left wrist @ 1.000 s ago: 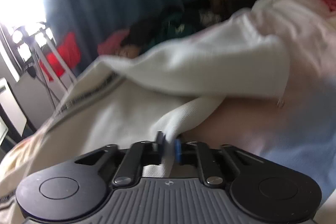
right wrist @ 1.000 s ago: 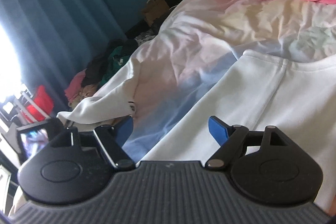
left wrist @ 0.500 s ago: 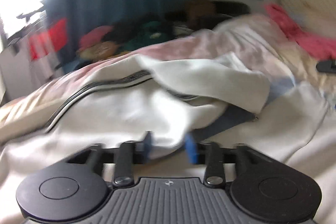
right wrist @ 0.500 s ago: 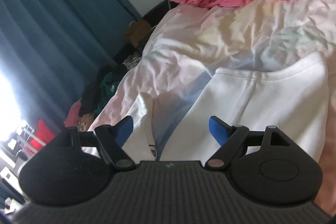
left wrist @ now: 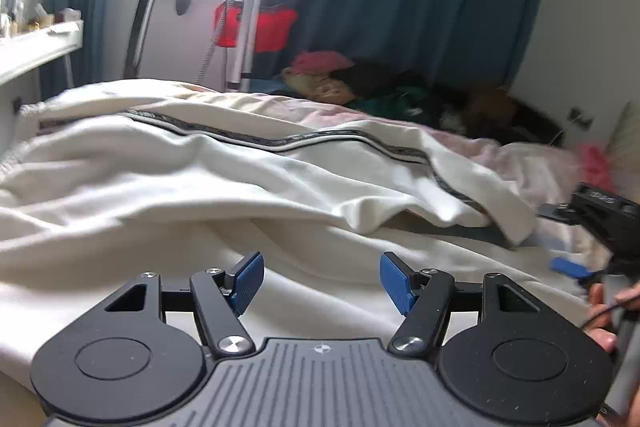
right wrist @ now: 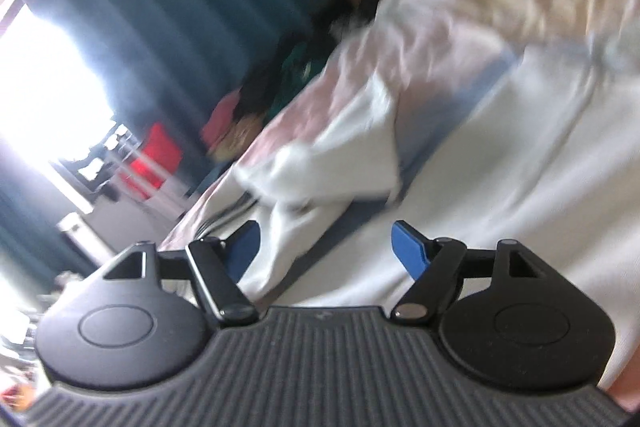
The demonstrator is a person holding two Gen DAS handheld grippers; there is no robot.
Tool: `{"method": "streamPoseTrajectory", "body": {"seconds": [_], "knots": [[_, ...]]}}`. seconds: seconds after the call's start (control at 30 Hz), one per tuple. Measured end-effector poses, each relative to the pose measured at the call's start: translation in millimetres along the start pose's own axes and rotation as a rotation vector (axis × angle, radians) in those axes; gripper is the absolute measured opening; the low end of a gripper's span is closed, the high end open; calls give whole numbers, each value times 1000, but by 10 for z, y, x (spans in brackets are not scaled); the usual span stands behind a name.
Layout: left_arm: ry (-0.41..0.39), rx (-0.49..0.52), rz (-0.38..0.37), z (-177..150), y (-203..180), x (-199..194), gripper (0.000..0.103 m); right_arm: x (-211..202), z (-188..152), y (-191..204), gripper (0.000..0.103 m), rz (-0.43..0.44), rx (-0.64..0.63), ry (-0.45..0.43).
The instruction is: Fold clothes
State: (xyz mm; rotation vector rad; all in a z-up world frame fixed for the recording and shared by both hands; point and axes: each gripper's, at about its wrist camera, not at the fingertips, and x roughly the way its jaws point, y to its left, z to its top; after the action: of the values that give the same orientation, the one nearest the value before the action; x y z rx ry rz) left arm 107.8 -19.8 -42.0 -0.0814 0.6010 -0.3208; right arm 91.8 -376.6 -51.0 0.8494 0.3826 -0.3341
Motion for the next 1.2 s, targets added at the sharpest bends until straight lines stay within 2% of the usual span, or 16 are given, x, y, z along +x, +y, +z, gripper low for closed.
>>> {"method": "streamPoseTrajectory", "body": {"seconds": [0.07, 0.17, 0.23, 0.33, 0.43, 0.5, 0.53, 0.57, 0.63, 0.7, 0.8, 0.83, 0.93, 1.2], "knots": [[-5, -7, -23, -100, 96, -44, 66, 16, -135, 64, 75, 8, -4, 40], [-18, 47, 3, -126, 54, 62, 66, 68, -254, 121, 75, 9, -16, 78], [-29, 27, -1, -123, 54, 124, 66, 111, -305, 145, 71, 5, -25, 96], [-42, 18, 24, -147, 52, 228, 71, 241, -287, 139, 70, -54, -43, 88], [-53, 3, 40, -188, 62, 359, 74, 465, -197, 239, 68, -135, -141, 96], [-54, -8, 33, -195, 76, 401, 74, 660, -102, 280, 51, -169, -197, 99], [-57, -9, 25, -193, 78, 413, 74, 794, -54, 282, 36, -204, -212, 105], [-60, -9, 16, -191, 81, 424, 74, 940, -3, 265, 28, -242, -225, 103], [-65, -9, -27, -178, 95, 444, 73, 1201, 80, 240, 26, -284, -247, 97], [-64, -21, -65, -167, 118, 470, 73, 1461, 163, 215, 16, -326, -268, 91], [-61, -70, -112, -167, 132, 495, 73, 1618, 355, 205, 13, -371, -273, 2], [-53, -90, -127, -164, 119, 509, 73, 1664, 443, 234, 13, -372, -297, -41], [-41, -117, -185, -133, 65, 580, 73, 1957, 723, 376, 13, -397, -400, -87], [70, -83, -269, -177, 135, 940, 73, 2788, 1568, 657, 13, -462, -411, -256]]}}
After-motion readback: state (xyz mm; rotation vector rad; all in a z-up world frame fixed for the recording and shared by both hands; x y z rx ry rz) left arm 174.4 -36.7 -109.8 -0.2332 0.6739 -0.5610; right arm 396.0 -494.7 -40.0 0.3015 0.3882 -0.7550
